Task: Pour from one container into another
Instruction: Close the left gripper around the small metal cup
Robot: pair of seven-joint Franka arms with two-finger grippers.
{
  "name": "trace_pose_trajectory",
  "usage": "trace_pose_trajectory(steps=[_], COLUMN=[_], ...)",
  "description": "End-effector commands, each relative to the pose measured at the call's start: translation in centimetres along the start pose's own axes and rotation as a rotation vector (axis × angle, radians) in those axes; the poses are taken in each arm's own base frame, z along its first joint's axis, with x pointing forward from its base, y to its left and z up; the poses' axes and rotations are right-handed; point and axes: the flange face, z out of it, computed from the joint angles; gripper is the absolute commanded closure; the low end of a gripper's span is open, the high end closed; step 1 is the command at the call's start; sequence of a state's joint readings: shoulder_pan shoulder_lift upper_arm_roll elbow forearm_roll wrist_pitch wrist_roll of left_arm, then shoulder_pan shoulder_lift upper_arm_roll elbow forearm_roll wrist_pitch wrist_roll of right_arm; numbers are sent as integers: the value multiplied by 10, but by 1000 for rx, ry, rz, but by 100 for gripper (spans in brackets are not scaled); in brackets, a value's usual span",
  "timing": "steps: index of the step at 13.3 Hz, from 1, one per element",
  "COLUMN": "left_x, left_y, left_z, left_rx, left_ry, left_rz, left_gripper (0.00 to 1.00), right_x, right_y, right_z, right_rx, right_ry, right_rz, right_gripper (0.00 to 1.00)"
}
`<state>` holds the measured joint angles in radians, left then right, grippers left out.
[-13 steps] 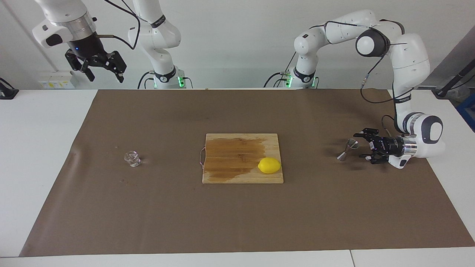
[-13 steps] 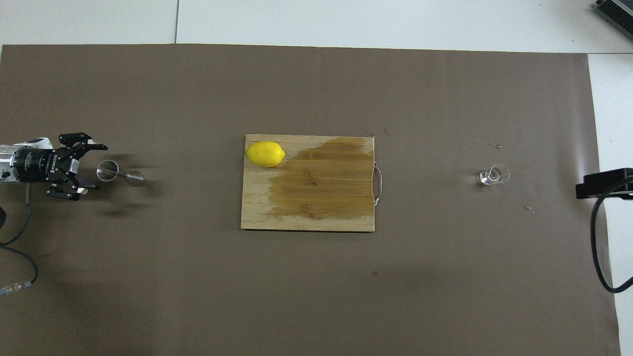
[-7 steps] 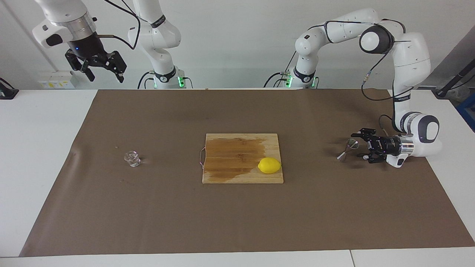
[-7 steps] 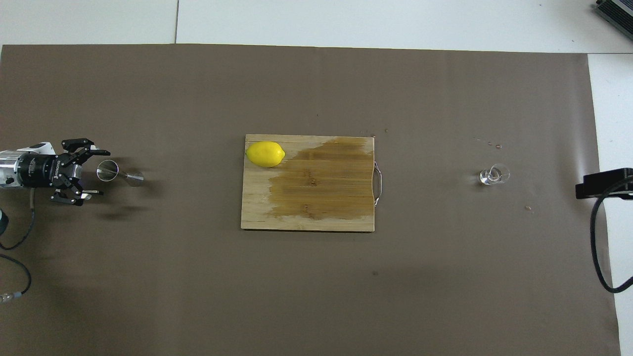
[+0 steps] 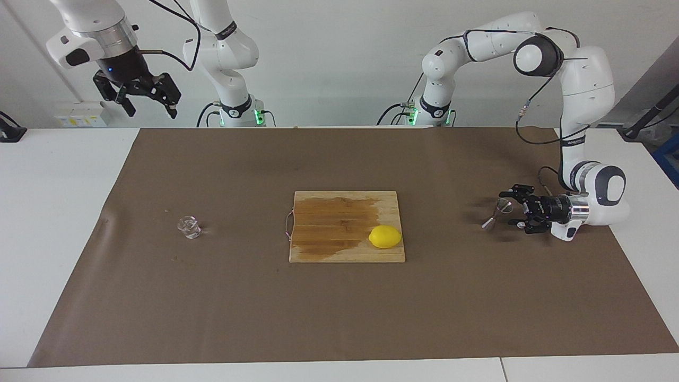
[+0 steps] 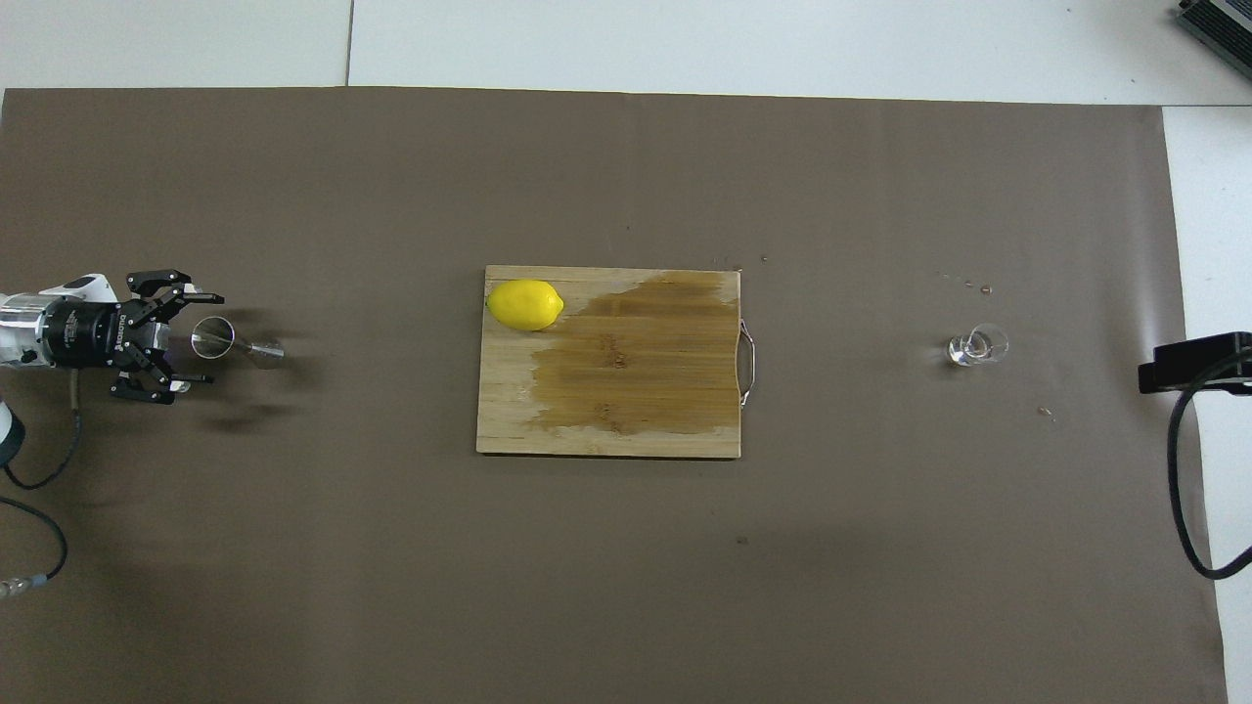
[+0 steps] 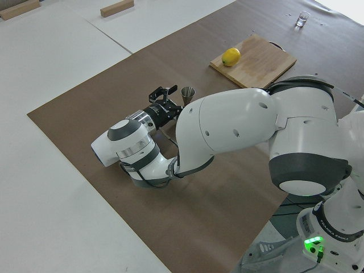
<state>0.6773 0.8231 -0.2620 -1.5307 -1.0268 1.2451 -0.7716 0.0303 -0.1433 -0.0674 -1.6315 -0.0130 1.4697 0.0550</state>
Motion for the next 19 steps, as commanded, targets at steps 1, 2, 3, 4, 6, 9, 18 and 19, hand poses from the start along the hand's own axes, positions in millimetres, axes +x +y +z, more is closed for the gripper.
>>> trace_pose_trajectory(steps=[1,2,3,4,6,9,18,19], left_x=[0,0,1,1,1,1,1,1], left_y=[-1,-1,-1,-1,-2,-1,0,0], left_z=[2,4,4,4,5,5,7,7], left_rx=[-2,4,7,8,12,12,13,13], left_ry=[18,19,22,23,25,26,26,26], left_rz=[14,13,11,9,8,1,-13,-13], left_gripper=[0,0,0,0,0,0,13,18], right_x=[-2,-2,-2,-2,-2,-2,-2,-2], right_y=[0,0,0,0,0,0,0,0], right_z=[1,1,1,1,1,1,1,1], right_rx=[19,19,19,19,19,19,19,19], right_ry=[-15,-15,-15,-15,-15,-15,-15,-15], right_rz=[19,19,19,19,19,19,19,19], right_gripper=[0,0,0,0,0,0,0,0])
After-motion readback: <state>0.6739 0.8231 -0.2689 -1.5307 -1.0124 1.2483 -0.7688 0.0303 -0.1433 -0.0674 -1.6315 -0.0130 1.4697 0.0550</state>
